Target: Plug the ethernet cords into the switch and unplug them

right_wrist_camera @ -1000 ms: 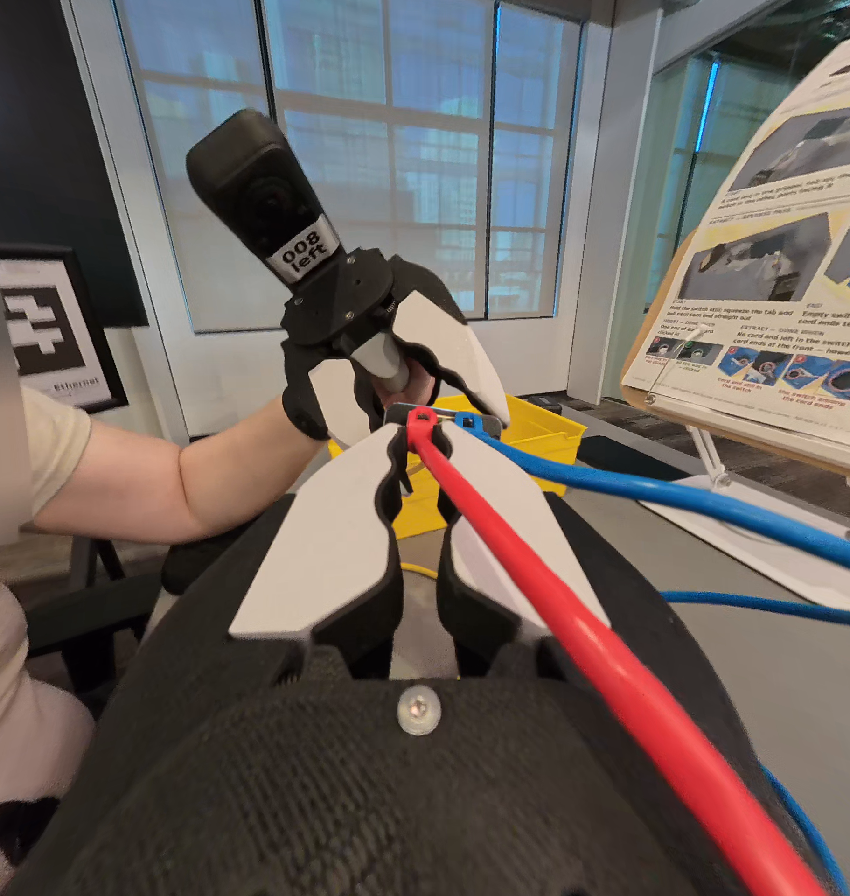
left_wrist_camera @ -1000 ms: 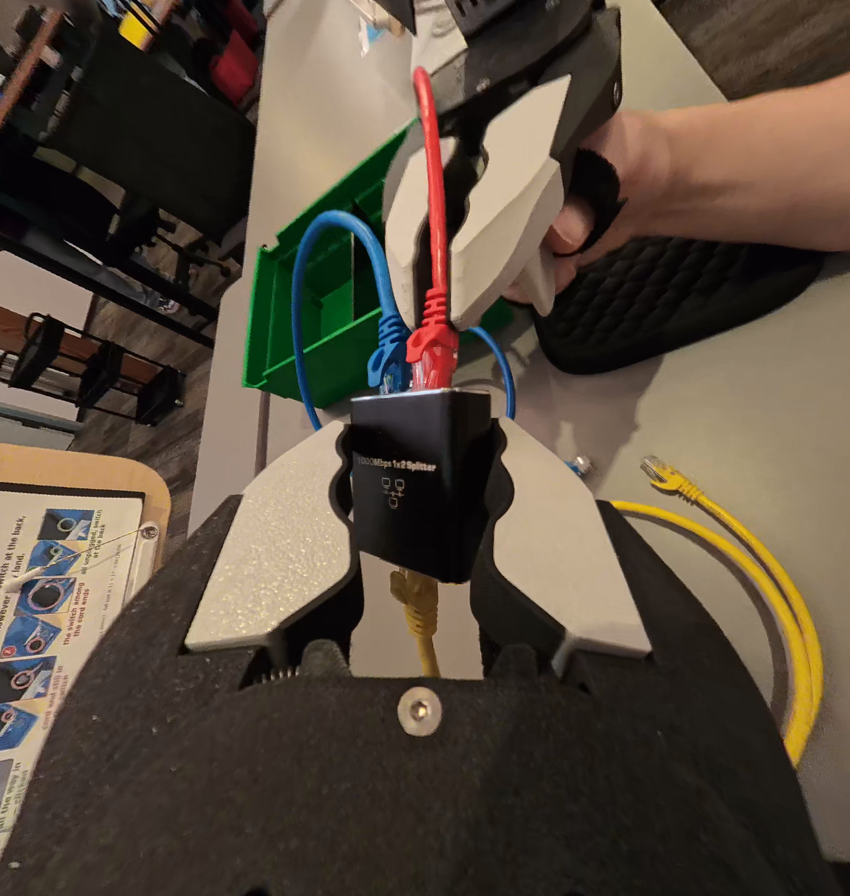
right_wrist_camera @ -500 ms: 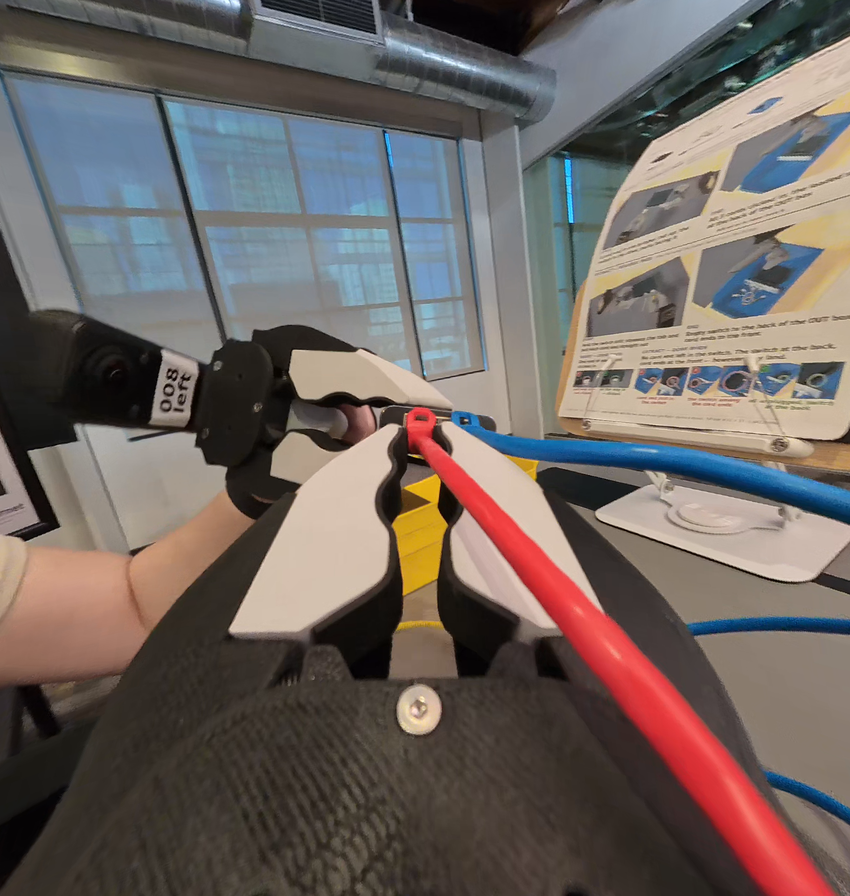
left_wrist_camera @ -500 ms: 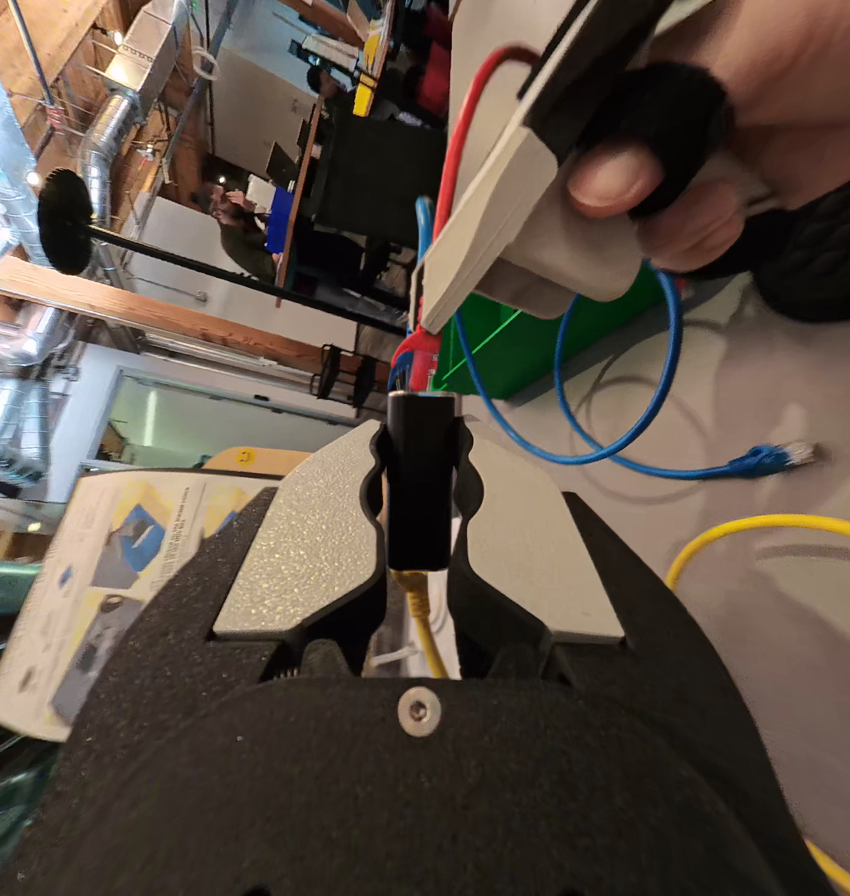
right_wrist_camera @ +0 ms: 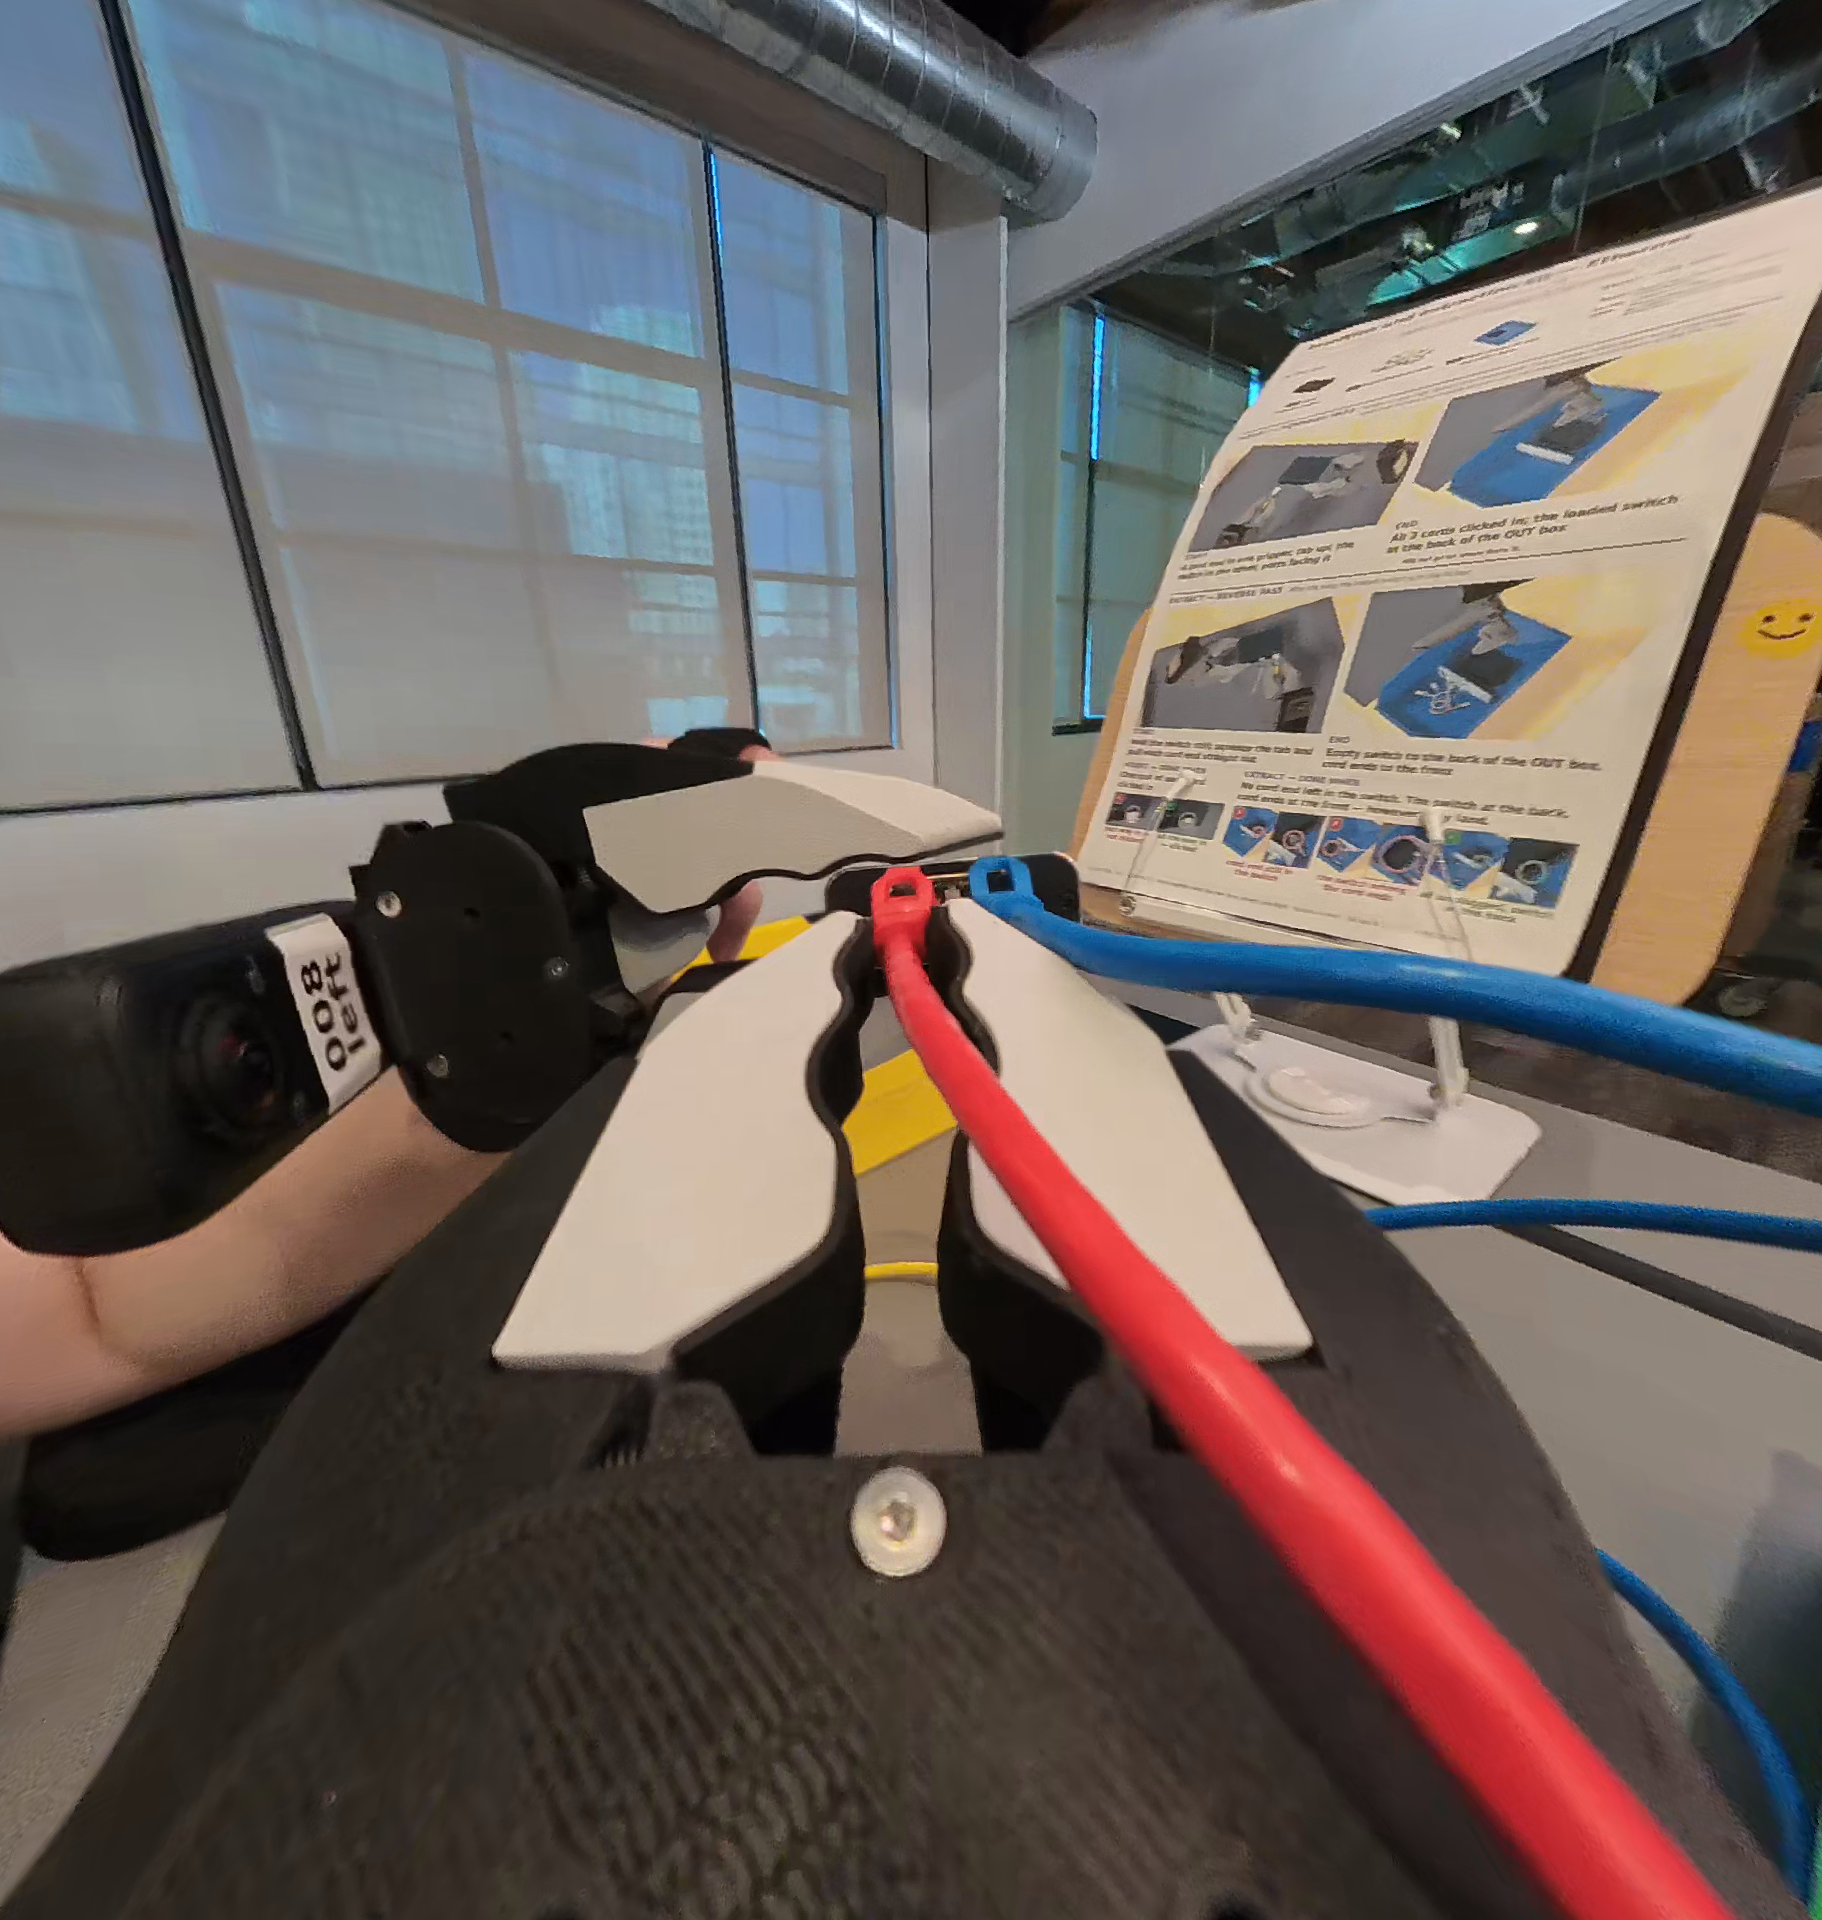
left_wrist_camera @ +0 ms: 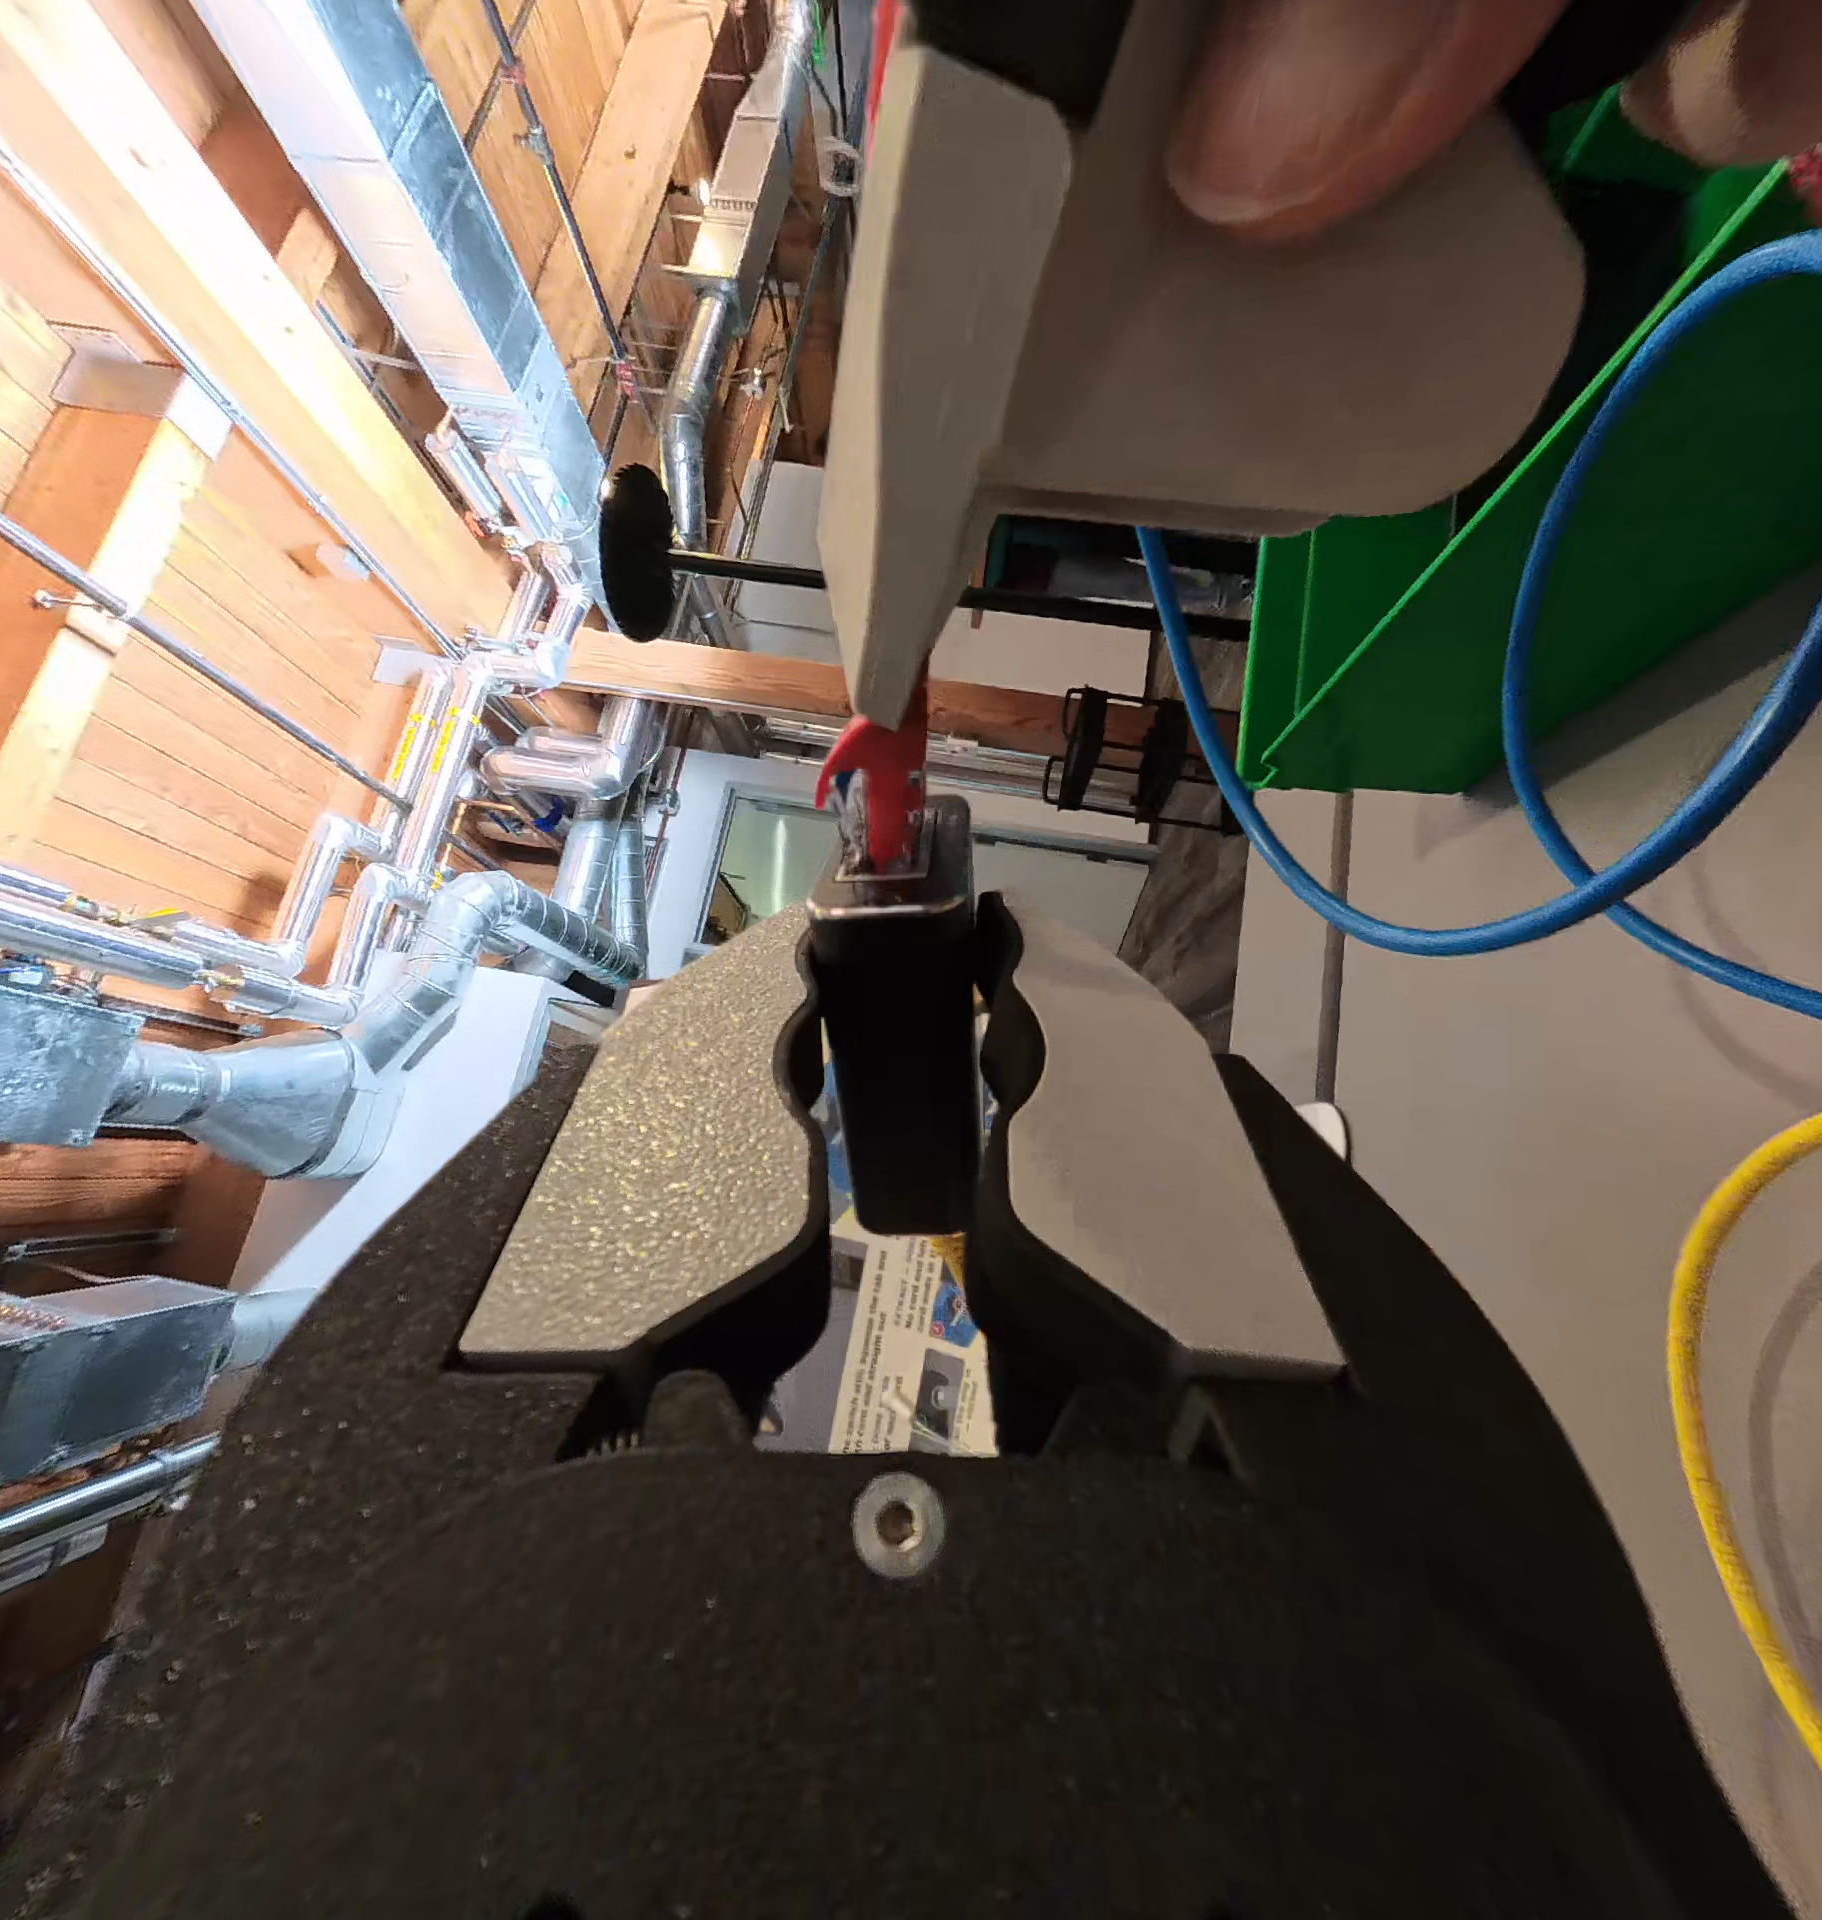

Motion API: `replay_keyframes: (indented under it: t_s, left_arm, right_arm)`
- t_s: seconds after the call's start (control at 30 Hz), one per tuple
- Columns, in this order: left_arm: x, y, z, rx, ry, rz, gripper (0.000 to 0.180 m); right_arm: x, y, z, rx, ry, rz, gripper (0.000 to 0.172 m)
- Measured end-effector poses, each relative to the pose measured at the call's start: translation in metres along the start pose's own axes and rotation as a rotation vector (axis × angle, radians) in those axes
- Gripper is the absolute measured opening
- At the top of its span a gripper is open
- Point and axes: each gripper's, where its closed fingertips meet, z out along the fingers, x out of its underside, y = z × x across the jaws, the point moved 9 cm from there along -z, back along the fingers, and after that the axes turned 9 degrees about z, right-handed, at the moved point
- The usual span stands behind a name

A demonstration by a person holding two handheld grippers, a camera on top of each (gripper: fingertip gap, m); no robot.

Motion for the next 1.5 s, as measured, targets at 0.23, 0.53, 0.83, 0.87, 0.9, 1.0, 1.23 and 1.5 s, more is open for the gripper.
replay_keyframes:
  t_s: [0.23, 0.53, 0.83, 0.87, 0.9, 1.0, 1.23, 1.5]
  left_arm:
    - [-0.002, 0.010, -0.008, -0.014, -0.039, 0.021, 0.024]
    - [-0.017, 0.012, -0.015, -0.006, -0.067, 0.087, 0.023]
    - [-0.026, 0.012, -0.020, -0.022, -0.072, 0.094, 0.023]
    - [-0.026, 0.013, -0.021, -0.022, -0.070, 0.092, 0.023]
    - [-0.027, 0.013, -0.022, -0.025, -0.069, 0.091, 0.023]
    - [-0.027, 0.017, -0.024, -0.035, -0.066, 0.088, 0.023]
    - [-0.026, 0.020, -0.025, -0.028, -0.056, 0.072, 0.022]
    - [-0.027, 0.021, -0.025, -0.033, -0.048, 0.067, 0.022]
  right_arm:
    - [-0.009, 0.011, -0.004, -0.015, 0.061, -0.016, 0.011]
    - [-0.020, 0.017, -0.017, -0.012, 0.173, 0.062, 0.011]
    - [-0.024, 0.024, -0.021, 0.007, 0.199, 0.049, 0.011]
    - [-0.025, 0.024, -0.021, 0.006, 0.207, 0.045, 0.011]
    - [-0.026, 0.025, -0.021, 0.000, 0.206, 0.043, 0.011]
    - [-0.028, 0.028, -0.019, -0.004, 0.204, 0.032, 0.011]
    - [-0.031, 0.030, -0.015, -0.008, 0.216, 0.010, 0.011]
    - [-0.031, 0.032, -0.014, -0.010, 0.219, 0.000, 0.012]
